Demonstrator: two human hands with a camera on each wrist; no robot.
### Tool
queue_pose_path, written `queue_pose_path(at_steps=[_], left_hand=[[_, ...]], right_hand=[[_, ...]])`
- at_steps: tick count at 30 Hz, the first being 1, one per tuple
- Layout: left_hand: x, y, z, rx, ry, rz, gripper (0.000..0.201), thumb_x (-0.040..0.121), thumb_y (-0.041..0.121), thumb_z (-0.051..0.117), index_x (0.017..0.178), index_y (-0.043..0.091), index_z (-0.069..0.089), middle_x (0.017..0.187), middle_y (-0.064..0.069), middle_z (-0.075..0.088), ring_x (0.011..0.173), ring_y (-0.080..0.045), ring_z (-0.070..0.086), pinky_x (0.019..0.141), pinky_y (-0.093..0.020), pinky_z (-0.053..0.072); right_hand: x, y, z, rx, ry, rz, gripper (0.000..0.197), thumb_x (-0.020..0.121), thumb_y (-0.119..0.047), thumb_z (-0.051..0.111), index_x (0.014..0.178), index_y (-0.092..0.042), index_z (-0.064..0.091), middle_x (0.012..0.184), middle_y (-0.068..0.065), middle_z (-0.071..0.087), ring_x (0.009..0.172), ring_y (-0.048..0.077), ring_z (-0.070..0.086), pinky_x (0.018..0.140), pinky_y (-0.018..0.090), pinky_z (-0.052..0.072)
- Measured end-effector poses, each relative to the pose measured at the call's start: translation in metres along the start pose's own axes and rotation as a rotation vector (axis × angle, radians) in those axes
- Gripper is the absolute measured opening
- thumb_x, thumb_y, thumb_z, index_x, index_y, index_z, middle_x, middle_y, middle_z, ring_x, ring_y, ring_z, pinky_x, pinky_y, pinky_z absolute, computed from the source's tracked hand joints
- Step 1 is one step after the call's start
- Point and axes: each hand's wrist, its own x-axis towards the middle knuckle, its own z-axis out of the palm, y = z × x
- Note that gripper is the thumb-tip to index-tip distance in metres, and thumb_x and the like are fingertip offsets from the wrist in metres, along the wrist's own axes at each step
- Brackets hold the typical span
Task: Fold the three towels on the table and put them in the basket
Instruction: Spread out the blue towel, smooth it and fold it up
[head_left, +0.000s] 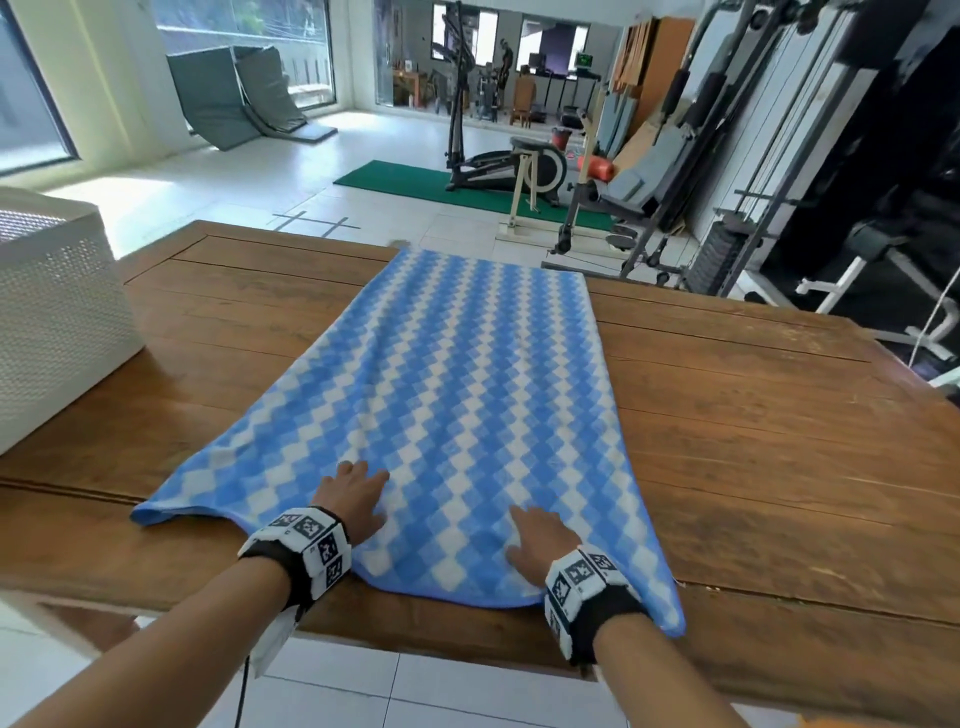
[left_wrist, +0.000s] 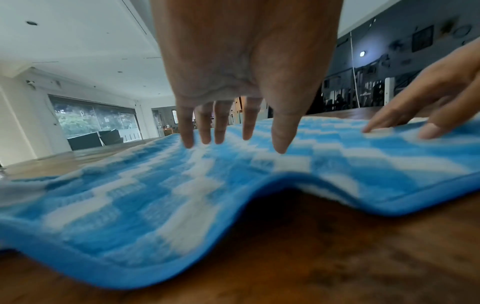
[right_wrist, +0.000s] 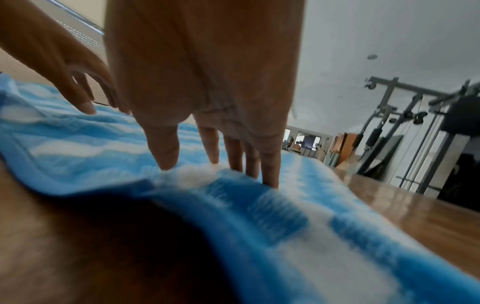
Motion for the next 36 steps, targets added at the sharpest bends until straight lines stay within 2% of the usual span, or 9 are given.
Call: queue_pose_path(at_steps=[7, 12, 16, 19, 21, 23, 28, 33, 36], left_hand=[[-0.006, -0.030, -0.003, 0.050, 0.001, 0.005, 0.024, 0.092, 0.014, 0.048, 0.110, 0.011, 0.063, 0.120, -0.012, 0.059, 0.114, -0.032, 0.056, 0.089, -0.037, 0.046], [-0.012, -0.034, -0.015, -0.114, -0.066, 0.144, 0.020, 0.080, 0.010, 0.059, 0.094, 0.007, 0.072, 0.099, -0.016, 0.069, 0.097, -0.032, 0.065, 0.078, -0.032, 0.049], [-0.007, -0.054, -0.013, -0.276, -0.127, 0.212, 0.010, 0.078, 0.021, 0.067, 0.085, 0.014, 0.070, 0.073, 0.000, 0.063, 0.078, -0.016, 0.061, 0.067, -0.022, 0.045], [0.005, -0.073, -0.008, -0.330, -0.020, 0.144, 0.030, 0.088, 0.043, 0.059, 0.111, 0.024, 0.059, 0.108, -0.001, 0.061, 0.106, -0.021, 0.055, 0.087, -0.032, 0.047], [0.006, -0.080, -0.001, -0.214, -0.015, 0.102, 0.055, 0.090, 0.047, 0.054, 0.139, 0.028, 0.039, 0.142, -0.007, 0.038, 0.133, -0.028, 0.032, 0.103, -0.044, 0.039], [0.003, -0.083, 0.007, -0.168, -0.110, 0.081, 0.068, 0.087, 0.050, 0.057, 0.146, 0.033, 0.028, 0.152, -0.008, 0.020, 0.142, -0.033, 0.014, 0.108, -0.054, 0.030], [0.003, -0.092, 0.001, -0.025, -0.035, 0.123, 0.034, 0.088, 0.030, 0.060, 0.120, 0.017, 0.060, 0.130, -0.009, 0.051, 0.124, -0.029, 0.047, 0.097, -0.041, 0.046], [-0.008, -0.096, -0.012, 0.111, -0.044, 0.138, 0.034, 0.088, 0.024, 0.062, 0.118, 0.009, 0.059, 0.125, -0.014, 0.057, 0.114, -0.032, 0.058, 0.092, -0.038, 0.047], [-0.018, -0.100, -0.015, 0.059, -0.102, 0.192, 0.016, 0.082, 0.026, 0.066, 0.093, 0.015, 0.064, 0.116, -0.014, 0.062, 0.107, -0.032, 0.062, 0.085, -0.037, 0.050]], right_hand=[[0.002, -0.010, -0.007, -0.058, 0.209, 0.004, 0.024, 0.096, -0.010, 0.042, 0.114, -0.005, 0.057, 0.123, 0.015, 0.056, 0.115, 0.030, 0.054, 0.090, 0.034, 0.043], [0.001, -0.024, -0.015, -0.051, 0.099, 0.046, 0.024, 0.092, -0.015, 0.050, 0.115, -0.011, 0.055, 0.125, 0.014, 0.055, 0.115, 0.031, 0.054, 0.091, 0.032, 0.043], [-0.001, -0.040, -0.015, -0.094, -0.048, 0.122, 0.035, 0.090, -0.028, 0.055, 0.121, -0.012, 0.052, 0.128, 0.012, 0.052, 0.116, 0.030, 0.055, 0.093, 0.033, 0.045], [0.005, -0.051, -0.018, -0.038, -0.013, 0.148, 0.052, 0.082, -0.046, 0.059, 0.122, -0.015, 0.049, 0.129, 0.010, 0.052, 0.117, 0.028, 0.054, 0.093, 0.033, 0.044], [0.011, -0.061, -0.014, 0.073, 0.044, 0.116, 0.070, 0.080, -0.054, 0.059, 0.136, -0.017, 0.040, 0.140, 0.008, 0.041, 0.130, 0.027, 0.041, 0.103, 0.036, 0.038], [0.012, -0.073, -0.006, 0.094, 0.027, 0.068, 0.067, 0.087, -0.048, 0.057, 0.143, -0.019, 0.035, 0.148, 0.007, 0.030, 0.138, 0.025, 0.029, 0.109, 0.036, 0.032], [0.008, -0.091, 0.002, -0.077, 0.180, 0.080, 0.025, 0.097, -0.021, 0.045, 0.114, -0.009, 0.059, 0.125, 0.010, 0.055, 0.117, 0.027, 0.053, 0.090, 0.032, 0.043], [0.001, -0.093, -0.012, -0.089, 0.088, 0.094, 0.013, 0.090, -0.018, 0.052, 0.102, -0.015, 0.056, 0.121, 0.012, 0.057, 0.109, 0.029, 0.056, 0.084, 0.031, 0.044], [-0.006, -0.097, -0.017, -0.092, 0.028, 0.113, 0.003, 0.086, -0.014, 0.055, 0.085, -0.015, 0.053, 0.097, 0.007, 0.057, 0.083, 0.024, 0.056, 0.063, 0.027, 0.040]])
